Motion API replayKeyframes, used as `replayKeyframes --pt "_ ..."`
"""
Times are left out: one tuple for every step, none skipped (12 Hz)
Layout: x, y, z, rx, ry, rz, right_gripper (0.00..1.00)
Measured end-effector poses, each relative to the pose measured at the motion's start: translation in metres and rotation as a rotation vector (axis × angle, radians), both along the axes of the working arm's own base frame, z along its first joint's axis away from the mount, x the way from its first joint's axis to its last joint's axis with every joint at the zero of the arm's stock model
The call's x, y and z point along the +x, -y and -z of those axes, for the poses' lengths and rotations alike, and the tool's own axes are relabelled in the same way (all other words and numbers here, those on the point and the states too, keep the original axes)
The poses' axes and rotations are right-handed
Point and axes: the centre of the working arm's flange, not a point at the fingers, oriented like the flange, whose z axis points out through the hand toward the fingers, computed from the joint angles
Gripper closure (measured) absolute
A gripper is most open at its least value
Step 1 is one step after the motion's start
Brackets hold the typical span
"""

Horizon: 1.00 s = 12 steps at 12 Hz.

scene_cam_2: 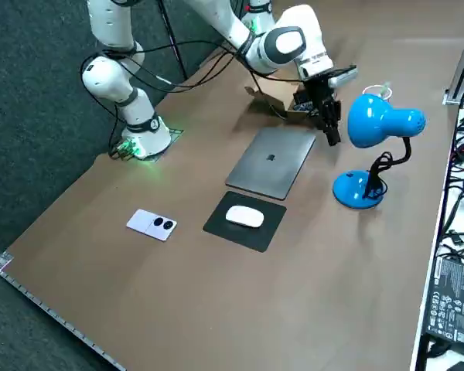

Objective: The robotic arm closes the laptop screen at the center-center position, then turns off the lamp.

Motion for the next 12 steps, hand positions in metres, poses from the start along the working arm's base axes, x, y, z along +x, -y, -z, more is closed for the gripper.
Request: replayKeyframes --pt "0.005 -0.001 0.001 -0.009 0.004 0.004 0.98" --pt "0.011 -0.002 0.0 -0.013 0.012 0.008 0.98" --pt "0.017 -0.002 0.0 -0.015 0.017 0.012 0.98" --pt "0.022 -0.002 0.001 -0.016 0.022 0.015 0.98" --pt "0.027 -0.001 0.003 -0.016 0.026 0.019 0.98" --pt "0.031 0.0 0.004 -0.016 0.03 0.022 0.98" --pt "0.036 0.0 0.006 -0.015 0.034 0.024 0.98" --pt "0.04 0.0 0.008 -0.014 0.037 0.025 0.98" --pt "0.043 -0.001 0.011 -0.013 0.039 0.027 0.98" --pt "0.046 0.0 0.014 -0.014 0.038 0.028 0.98" --pt "0.049 0.003 0.022 -0.021 0.035 0.03 0.98" --pt "0.05 0.006 0.026 -0.023 0.033 0.032 0.98"
